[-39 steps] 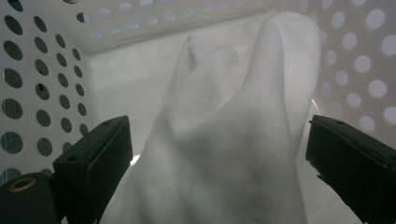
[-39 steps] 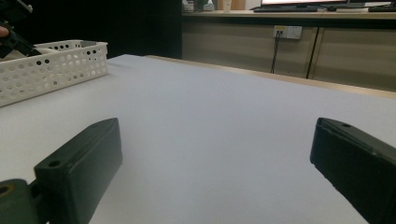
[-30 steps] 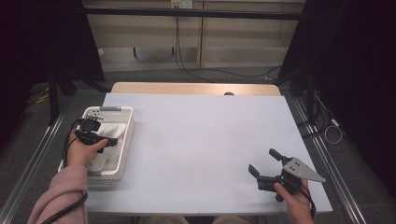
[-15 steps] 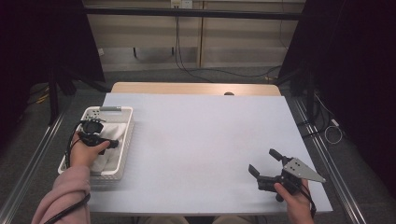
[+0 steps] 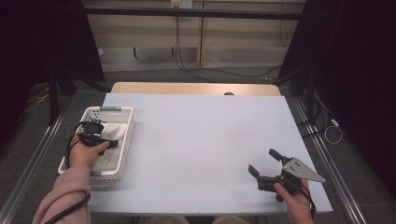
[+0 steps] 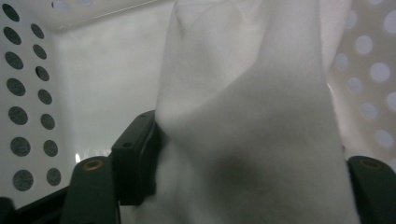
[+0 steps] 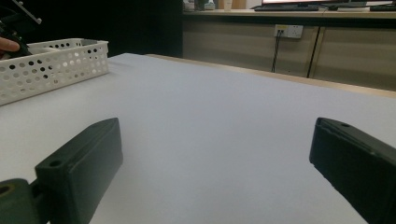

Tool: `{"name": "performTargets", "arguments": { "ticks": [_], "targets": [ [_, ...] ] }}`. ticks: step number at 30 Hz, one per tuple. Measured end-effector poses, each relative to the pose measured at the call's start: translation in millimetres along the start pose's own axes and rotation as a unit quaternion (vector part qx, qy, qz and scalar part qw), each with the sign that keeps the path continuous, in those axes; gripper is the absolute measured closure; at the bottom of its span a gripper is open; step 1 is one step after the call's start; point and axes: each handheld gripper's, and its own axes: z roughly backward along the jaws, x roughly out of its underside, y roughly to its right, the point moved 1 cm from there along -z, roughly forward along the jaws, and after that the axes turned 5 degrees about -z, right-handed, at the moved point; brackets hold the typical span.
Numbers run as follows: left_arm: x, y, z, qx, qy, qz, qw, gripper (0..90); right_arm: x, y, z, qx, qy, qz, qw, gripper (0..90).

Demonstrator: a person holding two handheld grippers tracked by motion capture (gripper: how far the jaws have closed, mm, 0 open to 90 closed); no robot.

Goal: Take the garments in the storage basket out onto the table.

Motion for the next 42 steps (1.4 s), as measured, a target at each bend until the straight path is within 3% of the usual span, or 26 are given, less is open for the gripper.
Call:
{"name": "performTargets", "arguments": {
  "ticks": [5, 8, 9, 10, 18, 19, 20, 25, 26, 27, 29, 30, 31, 32, 33, 34, 36, 38, 39, 40, 41, 42],
  "targets": [
    [-1.0, 1.4, 0.8, -0.002, -0.001, 0.004, 1.0, 38.3, -0.1, 0.0, 0.2, 0.002, 0.0, 0.0, 1.0, 2.3],
    [-2.7, 2.3, 1.6, -0.005, -0.005, 0.004, 1.0, 45.3, -0.1, 0.2, 0.0, 0.001, 0.002, 0.001, 1.0, 2.3],
    [-4.1, 1.8, 3.2, -0.004, -0.022, -0.01, 0.9997, 46.6, -0.1, 0.2, 0.2, 0.003, 0.002, -0.001, 1.0, 2.3],
    [-4.6, 4.1, 2.1, -0.006, -0.01, 0.004, 0.9999, 47.8, -0.1, 0.3, 0.2, 0.003, 0.002, 0.0, 1.0, 2.3],
    [-6.8, 5.0, 2.9, -0.004, -0.019, 0.006, 0.9998, 55.3, -0.1, 0.3, -0.1, -0.001, 0.002, 0.001, 1.0, 2.3],
    [-6.2, 4.4, 2.0, -0.02, -0.02, -0.004, 0.9996, 55.8, -0.2, 0.1, 0.0, 0.0, 0.002, 0.001, 1.0, 2.3],
    [-7.0, 5.3, 3.3, 0.002, -0.016, 0.021, 0.9996, 56.4, -0.2, 0.1, 0.1, 0.0, 0.002, 0.0, 1.0, 2.3],
    [-7.7, 3.3, 4.9, 0.001, -0.022, 0.024, 0.9995, 58.3, -0.1, 0.2, 0.1, 0.002, 0.002, -0.001, 1.0, 2.3],
    [-7.4, 5.0, 5.0, 0.02, -0.021, 0.052, 0.9983, 59.0, -0.1, 0.3, 0.0, 0.002, 0.002, 0.0, 1.0, 2.3],
    [-7.4, 5.0, 5.0, 0.02, -0.021, 0.052, 0.9983, 59.6, -0.1, 0.3, 0.0, 0.002, 0.002, 0.0, 1.0, 2.3],
    [-7.4, 0.2, 6.8, -0.001, -0.024, 0.027, 0.9994, 60.0, -0.2, 0.5, 0.1, 0.001, 0.001, 0.0, 1.0, 2.3],
    [-8.2, -0.1, 8.9, 0.025, -0.033, 0.042, 0.9983, 60.4, -0.1, 0.3, 0.0, 0.001, 0.001, -0.001, 1.0, 2.3],
    [-8.6, -0.6, 9.1, 0.015, -0.02, 0.05, 0.9984, 60.6, -0.1, 0.4, 0.0, 0.001, 0.002, -0.001, 1.0, 2.3],
    [-8.4, 0.3, 8.8, 0.021, -0.011, 0.068, 0.9974, 61.1, -0.2, 0.6, 0.3, 0.001, 0.001, -0.001, 1.0, 2.2],
    [-9.1, -4.9, 13.8, 0.034, -0.035, 0.044, 0.9978, 61.1, -0.2, 0.6, 0.3, 0.001, 0.001, -0.001, 1.0, 2.2],
    [-9.2, -2.3, 11.7, 0.021, -0.014, 0.065, 0.9976, 61.2, -0.2, 0.6, 0.3, 0.001, 0.001, -0.001, 1.0, 2.2],
    [-10.2, -3.7, 15.5, 0.039, -0.021, 0.072, 0.9964, 61.5, -0.2, 0.7, 0.2, 0.001, 0.001, -0.001, 1.0, 2.3],
    [-11.7, -5.7, 18.9, 0.037, -0.018, 0.072, 0.9965, 62.0, -0.1, 0.8, 0.1, 0.001, 0.001, -0.002, 1.0, 2.2],
    [-12.5, -9.3, 23.9, 0.049, -0.037, 0.059, 0.9964, 62.1, -0.2, 0.6, 0.1, 0.001, 0.001, -0.001, 1.0, 2.3],
    [-12.5, -9.3, 23.9, 0.049, -0.037, 0.059, 0.9964, 62.4, -0.2, 0.6, 0.1, 0.001, 0.001, -0.001, 1.0, 2.3],
    [-13.5, -7.2, 23.5, 0.043, -0.017, 0.079, 0.9958, 62.4, -0.2, 0.5, 0.1, -0.001, 0.002, -0.001, 1.0, 2.3],
    [-14.9, -8.1, 26.2, 0.042, -0.017, 0.077, 0.996, 62.6, -0.2, 0.5, 0.2, -0.001, 0.002, -0.001, 1.0, 2.3]
  ]
}}
